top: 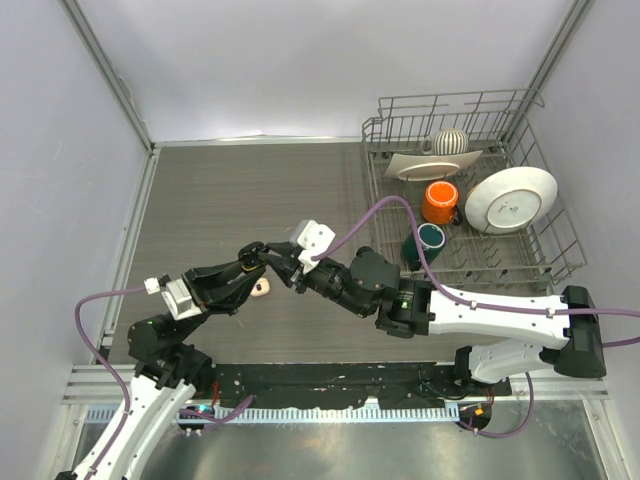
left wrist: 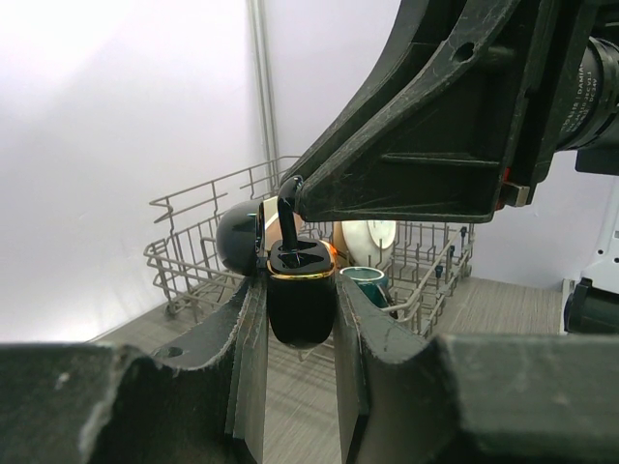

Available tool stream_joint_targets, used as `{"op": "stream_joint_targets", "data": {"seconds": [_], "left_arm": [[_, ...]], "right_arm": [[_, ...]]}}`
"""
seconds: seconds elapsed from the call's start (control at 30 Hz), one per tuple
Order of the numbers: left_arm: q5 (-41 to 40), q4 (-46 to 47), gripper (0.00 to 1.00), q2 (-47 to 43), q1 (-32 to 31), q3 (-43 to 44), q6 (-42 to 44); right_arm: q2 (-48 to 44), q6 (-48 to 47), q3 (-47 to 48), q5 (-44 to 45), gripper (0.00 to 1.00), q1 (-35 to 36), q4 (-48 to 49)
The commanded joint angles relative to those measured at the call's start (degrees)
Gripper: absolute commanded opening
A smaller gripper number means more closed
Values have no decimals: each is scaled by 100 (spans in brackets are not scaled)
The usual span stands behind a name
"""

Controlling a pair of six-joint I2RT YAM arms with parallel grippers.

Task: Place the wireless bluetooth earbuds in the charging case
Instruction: Place the earbud in the charging case.

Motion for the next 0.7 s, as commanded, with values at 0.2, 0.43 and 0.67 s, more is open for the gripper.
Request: {"op": "stream_joint_targets", "data": {"seconds": [0.2,0.43,0.67], "left_arm": [[-180,657,0,23,6,19,28],[-197,683,0,15,14,10,19],[-241,631,0,-29,14,10,45]], "right_arm": [[62,-116,199,-207,1,22,-182],[106,-116,321,-295,5,22,-375],[132,-423,322,-243,3,57,-393]]}}
